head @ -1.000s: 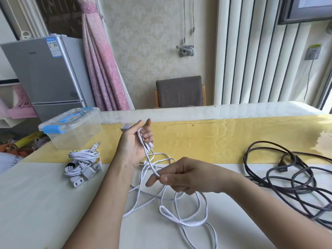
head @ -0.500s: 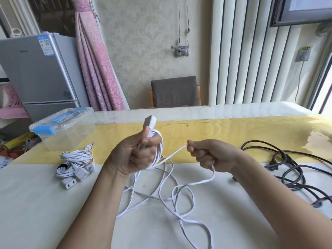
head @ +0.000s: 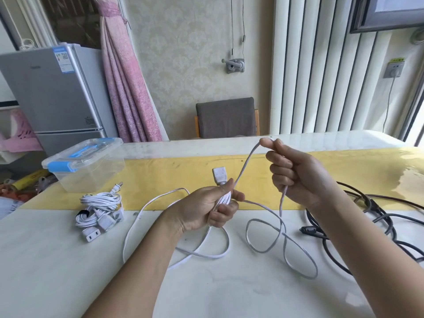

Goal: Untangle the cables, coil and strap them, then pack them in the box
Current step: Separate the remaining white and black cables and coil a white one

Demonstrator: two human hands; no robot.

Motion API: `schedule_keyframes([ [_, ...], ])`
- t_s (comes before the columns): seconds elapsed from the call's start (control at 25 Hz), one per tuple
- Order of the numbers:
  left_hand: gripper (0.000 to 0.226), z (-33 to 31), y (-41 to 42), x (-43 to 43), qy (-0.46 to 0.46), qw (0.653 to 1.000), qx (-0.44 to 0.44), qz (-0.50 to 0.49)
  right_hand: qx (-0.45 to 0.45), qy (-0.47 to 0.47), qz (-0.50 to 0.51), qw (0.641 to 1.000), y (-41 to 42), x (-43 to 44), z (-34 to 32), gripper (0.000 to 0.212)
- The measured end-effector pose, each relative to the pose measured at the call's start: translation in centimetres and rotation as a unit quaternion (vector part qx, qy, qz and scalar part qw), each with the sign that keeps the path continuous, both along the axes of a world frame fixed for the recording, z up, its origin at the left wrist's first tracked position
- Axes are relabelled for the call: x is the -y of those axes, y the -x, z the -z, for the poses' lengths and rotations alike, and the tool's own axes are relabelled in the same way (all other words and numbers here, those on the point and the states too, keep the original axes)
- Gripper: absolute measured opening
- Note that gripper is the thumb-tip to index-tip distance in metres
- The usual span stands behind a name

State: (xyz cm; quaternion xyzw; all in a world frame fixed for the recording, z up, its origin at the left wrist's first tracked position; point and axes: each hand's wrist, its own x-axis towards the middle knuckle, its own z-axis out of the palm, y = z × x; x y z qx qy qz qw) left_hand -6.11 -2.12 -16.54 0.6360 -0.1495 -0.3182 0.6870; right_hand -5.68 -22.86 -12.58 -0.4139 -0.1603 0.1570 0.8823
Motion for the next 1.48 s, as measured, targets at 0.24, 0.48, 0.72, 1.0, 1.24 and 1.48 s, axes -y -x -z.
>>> schedule_keyframes([
  [0.24, 0.063, -0.3, -0.4, 0.7, 0.019, 0.993, -0.02, -0.114, 0.126, 0.127, -0.078, 0.981, 1.3, -2.0, 0.8, 0.031],
  [0.48, 0.049, -0.7, -1.0, 0.1, 0.141, 0.965, -0.003, -0.22, 0.222, 0.325, -0.215, 0.894, 2.7, -4.5, 2.5, 0.035],
  [0.72, 0.011, -1.5, -0.7, -0.9, 0.351, 0.916, -0.055, -0.187, 0.247, 0.504, -0.239, 0.792, 2.5, -4.1, 2.7, 0.034],
  [1.0, 0.03, -2.1, 0.7, -2.8, 0.353, 0.923, -0.126, 0.088, 0.187, 0.491, -0.265, 0.808, 0.4, -1.8, 3.2, 0.022],
  [1.24, 0.032, -1.8, 0.9, -3.3, 0.219, 0.94, -0.075, 0.253, 0.128, 0.479, -0.036, 0.867, -1.0, 1.2, 2.7, 0.014],
  [1.48, 0.033, -1.6, 1.2, -2.6, -0.044, 0.965, 0.021, 0.259, 0.046, 0.325, 0.039, 0.944, -1.5, 1.8, 2.1, 0.042],
])
